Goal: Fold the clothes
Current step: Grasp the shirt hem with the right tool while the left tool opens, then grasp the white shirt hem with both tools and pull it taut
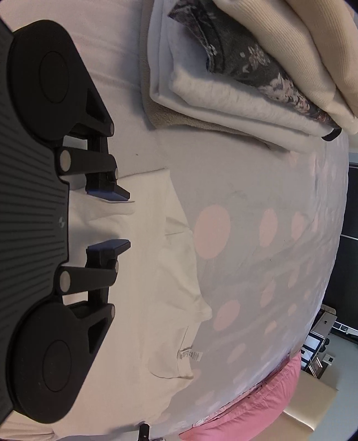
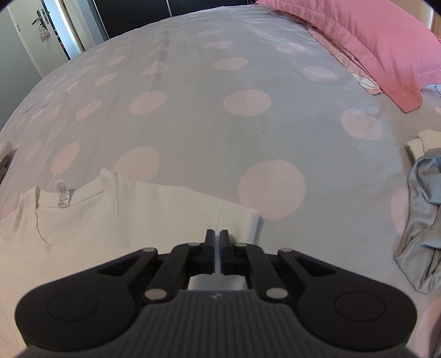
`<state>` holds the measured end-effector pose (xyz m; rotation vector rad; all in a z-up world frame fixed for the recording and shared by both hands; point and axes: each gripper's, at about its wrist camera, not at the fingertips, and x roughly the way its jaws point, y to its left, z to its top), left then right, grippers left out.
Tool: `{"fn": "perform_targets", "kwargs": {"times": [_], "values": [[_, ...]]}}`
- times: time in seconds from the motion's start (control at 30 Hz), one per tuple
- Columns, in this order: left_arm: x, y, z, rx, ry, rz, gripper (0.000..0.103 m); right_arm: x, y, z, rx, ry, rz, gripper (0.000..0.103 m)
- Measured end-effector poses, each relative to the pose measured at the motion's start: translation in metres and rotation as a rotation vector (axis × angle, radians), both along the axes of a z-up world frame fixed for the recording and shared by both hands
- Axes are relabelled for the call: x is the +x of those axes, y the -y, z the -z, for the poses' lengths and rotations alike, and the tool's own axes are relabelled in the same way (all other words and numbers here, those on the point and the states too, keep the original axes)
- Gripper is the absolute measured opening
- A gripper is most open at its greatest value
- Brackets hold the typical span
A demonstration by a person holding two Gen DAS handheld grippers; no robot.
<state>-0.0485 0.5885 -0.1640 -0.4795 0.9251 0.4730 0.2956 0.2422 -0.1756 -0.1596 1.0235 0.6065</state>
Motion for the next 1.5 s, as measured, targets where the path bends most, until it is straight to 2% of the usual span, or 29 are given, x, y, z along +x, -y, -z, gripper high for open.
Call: {"fn": "perform_targets", "kwargs": {"times": [0.03, 0.07, 0.13, 0.27, 0.37, 0.5, 0.53, 0.57, 0.6, 0.8, 0.87, 0.97, 1.0, 1.07, 1.13, 1.23, 1.37, 1.5], "values": [[-0.003, 0.000, 0.000, -0.007, 0.000, -0.004, 0.030, 0.001, 0.002, -0.001, 0.001, 0.000, 0.008, 0.010], [-0.006, -0.001, 0.000, -0.011, -0.002, -0.008, 0.031, 0.003, 0.004, -0.002, 0.006, -0.003, 0.016, 0.019], [-0.012, -0.002, 0.002, -0.018, -0.007, -0.016, 0.032, 0.006, 0.007, -0.004, 0.017, -0.008, 0.032, 0.029], [-0.017, -0.005, 0.009, -0.050, -0.019, -0.025, 0.032, 0.007, 0.002, -0.003, 0.010, -0.003, 0.033, 0.034], [-0.016, -0.005, 0.012, -0.048, -0.025, -0.030, 0.032, 0.008, -0.003, 0.002, -0.029, 0.018, 0.047, 0.034], [-0.014, -0.004, 0.011, -0.047, -0.017, -0.028, 0.033, 0.013, -0.005, 0.010, -0.018, -0.014, 0.073, 0.033], [-0.014, -0.003, 0.011, -0.046, -0.015, -0.026, 0.033, 0.013, -0.006, 0.012, -0.013, -0.027, 0.066, 0.030], [-0.014, -0.003, 0.011, -0.046, -0.012, -0.024, 0.033, 0.011, -0.008, 0.014, -0.015, -0.027, 0.056, 0.013], [-0.014, -0.002, 0.010, -0.045, -0.009, -0.022, 0.033, 0.009, -0.010, 0.014, -0.024, -0.014, 0.047, 0.003], [-0.018, -0.003, 0.005, -0.053, 0.011, -0.019, 0.033, 0.005, -0.010, 0.005, -0.118, 0.139, 0.041, 0.003], [-0.021, -0.003, 0.005, -0.066, 0.014, -0.016, 0.039, 0.012, -0.003, 0.012, -0.134, 0.118, 0.054, 0.002], [-0.026, 0.000, 0.004, -0.081, 0.008, -0.001, 0.040, 0.015, 0.004, 0.020, -0.116, 0.101, 0.030, 0.003], [-0.027, 0.002, 0.003, -0.081, 0.008, 0.003, 0.040, 0.015, 0.006, 0.020, -0.106, 0.099, 0.028, 0.005], [-0.031, 0.007, 0.000, -0.081, 0.017, 0.009, 0.040, 0.018, 0.011, 0.017, -0.076, 0.083, 0.055, 0.017], [-0.032, 0.013, -0.001, -0.091, 0.008, 0.019, 0.040, 0.017, 0.017, 0.010, -0.057, 0.079, 0.063, 0.024], [-0.033, 0.023, 0.001, -0.103, -0.017, 0.036, 0.040, 0.005, 0.024, -0.002, -0.030, 0.058, 0.024, 0.024], [-0.033, 0.037, 0.011, -0.104, -0.058, 0.058, 0.034, -0.033, 0.035, -0.018, -0.009, 0.017, -0.082, 0.024], [-0.034, 0.043, 0.013, -0.097, -0.063, 0.046, 0.033, -0.086, 0.046, -0.030, -0.008, -0.016, -0.211, 0.024]]}}
